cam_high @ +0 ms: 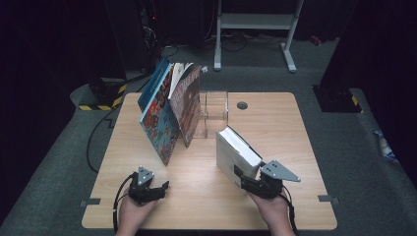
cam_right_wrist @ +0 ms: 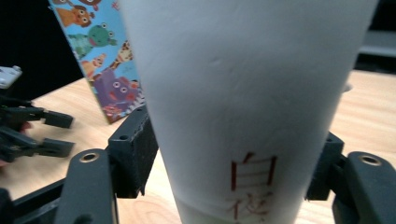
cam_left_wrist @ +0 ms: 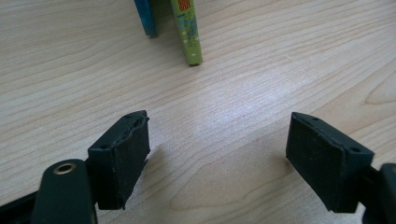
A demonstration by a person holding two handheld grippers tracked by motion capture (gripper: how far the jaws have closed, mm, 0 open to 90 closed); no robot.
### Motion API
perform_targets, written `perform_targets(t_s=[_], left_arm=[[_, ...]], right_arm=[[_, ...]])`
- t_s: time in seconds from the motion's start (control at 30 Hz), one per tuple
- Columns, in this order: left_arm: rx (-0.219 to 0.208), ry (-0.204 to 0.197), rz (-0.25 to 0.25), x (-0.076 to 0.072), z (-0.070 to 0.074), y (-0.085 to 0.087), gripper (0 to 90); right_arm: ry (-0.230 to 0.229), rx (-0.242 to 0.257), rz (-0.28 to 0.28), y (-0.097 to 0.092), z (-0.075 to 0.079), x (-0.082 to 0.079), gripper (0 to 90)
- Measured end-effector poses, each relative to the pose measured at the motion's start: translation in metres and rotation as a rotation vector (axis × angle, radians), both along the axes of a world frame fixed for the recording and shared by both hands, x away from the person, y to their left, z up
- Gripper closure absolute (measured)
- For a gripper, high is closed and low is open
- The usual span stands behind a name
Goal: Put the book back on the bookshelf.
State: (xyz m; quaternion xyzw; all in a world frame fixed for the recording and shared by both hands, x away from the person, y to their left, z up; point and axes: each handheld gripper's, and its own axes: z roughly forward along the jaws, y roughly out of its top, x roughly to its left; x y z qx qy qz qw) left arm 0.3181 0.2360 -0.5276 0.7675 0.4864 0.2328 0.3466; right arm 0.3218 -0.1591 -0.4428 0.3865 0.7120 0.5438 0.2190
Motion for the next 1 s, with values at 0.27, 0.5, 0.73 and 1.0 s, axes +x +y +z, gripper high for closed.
perform_targets(t_s=[0.27, 0.5, 0.73, 1.0], left_arm=[[-0.003, 0.0, 0.003, 0.0, 0.0, 0.0, 21.7], [-0.003, -0.001, 0.007, 0.0, 0.0, 0.001, 21.7], [-0.002, 0.003, 0.007, 0.0, 0.0, 0.0, 21.7], [0.001, 0.002, 0.006, 0.0, 0.0, 0.0, 21.7]], right_arm=[[-0.006, 0.043, -0.001, -0.002, 0.006, 0.001, 38.0], [-0.064, 0.026, -0.033, 0.0, 0.012, 0.0, 40.3], [-0.091, 0.005, -0.034, 0.002, 0.016, -0.003, 45.0], [-0.116, -0.054, -0.033, 0.009, 0.019, -0.007, 52.4]])
